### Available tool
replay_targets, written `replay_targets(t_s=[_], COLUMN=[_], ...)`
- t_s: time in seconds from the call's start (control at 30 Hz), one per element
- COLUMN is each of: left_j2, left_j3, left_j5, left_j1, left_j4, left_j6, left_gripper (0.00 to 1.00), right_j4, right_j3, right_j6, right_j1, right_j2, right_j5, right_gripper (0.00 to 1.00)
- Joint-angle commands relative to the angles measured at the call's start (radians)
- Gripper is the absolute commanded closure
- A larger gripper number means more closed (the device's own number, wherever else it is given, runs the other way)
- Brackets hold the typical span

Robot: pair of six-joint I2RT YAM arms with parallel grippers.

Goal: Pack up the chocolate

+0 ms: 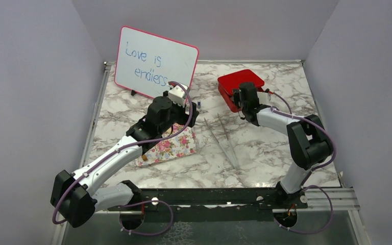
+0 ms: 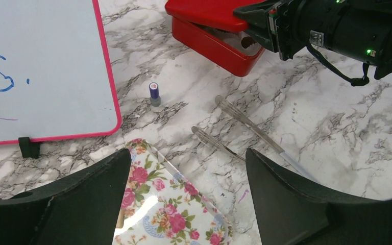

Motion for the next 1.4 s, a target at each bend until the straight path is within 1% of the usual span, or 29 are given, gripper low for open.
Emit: replay_targets(t_s=[0.0, 0.17, 0.23, 0.33, 0.43, 0.53, 0.67, 0.87, 0.93, 1.0, 1.1, 1.17, 1.27, 1.3, 1.37], left_j2=[-0.022, -0.031, -0.030, -0.034, -0.041, -0.045, -0.047, -0.044, -0.037, -0.025, 0.011, 0.041, 0.090, 0.114, 0.155], left_j3=[-0.015, -0.020, -0.020, -0.018, -0.022, -0.026, -0.028, -0.034, -0.033, -0.029, -0.009, 0.012, 0.049, 0.065, 0.104], left_j5=[-0.009, -0.008, -0.004, -0.007, -0.011, -0.006, -0.021, -0.030, -0.044, -0.060, -0.073, -0.071, -0.078, -0.087, -0.107], left_j1=[-0.001, -0.002, -0.002, -0.004, -0.003, -0.006, -0.010, -0.012, -0.014, -0.014, -0.016, -0.016, -0.015, -0.016, -0.015], left_j4=[0.033, 0.036, 0.036, 0.036, 0.036, 0.036, 0.036, 0.036, 0.036, 0.036, 0.036, 0.035, 0.028, 0.026, 0.024], left_j6=[0.013, 0.013, 0.015, 0.022, 0.023, 0.023, 0.029, 0.026, 0.018, 0.004, -0.025, -0.043, -0.060, -0.064, -0.069], left_gripper=[0.17, 0.17, 0.17, 0.17, 0.17, 0.17, 0.17, 0.17, 0.17, 0.17, 0.18, 0.18, 0.19, 0.19, 0.20], right_j4=[-0.140, -0.218, -0.304, -0.370, -0.432, -0.473, -0.540, -0.703, -0.715, -0.721, -0.673, -0.660, -0.701, -0.690, -0.641], right_j3=[0.043, 0.050, 0.061, 0.070, 0.075, 0.075, 0.087, 0.083, 0.053, 0.026, -0.008, -0.010, -0.006, -0.010, -0.014], right_j6=[0.075, 0.118, 0.171, 0.202, 0.245, 0.275, 0.301, 0.340, 0.328, 0.295, 0.172, 0.073, 0.013, -0.027, -0.161], right_j1=[-0.003, 0.008, 0.011, 0.011, 0.013, 0.014, 0.019, 0.039, 0.046, 0.050, 0.050, 0.050, 0.050, 0.049, 0.047], right_j2=[0.012, -0.007, -0.009, -0.013, -0.014, -0.015, -0.023, -0.083, -0.128, -0.170, -0.241, -0.277, -0.325, -0.338, -0.359], right_j5=[0.040, 0.064, 0.067, 0.066, 0.053, 0.031, 0.014, 0.021, 0.033, 0.052, 0.099, 0.138, 0.191, 0.209, 0.244], right_gripper=[0.94, 0.86, 0.85, 0.84, 0.81, 0.72, 0.65, 0.49, 0.44, 0.35, 0.29, 0.27, 0.26, 0.25, 0.23])
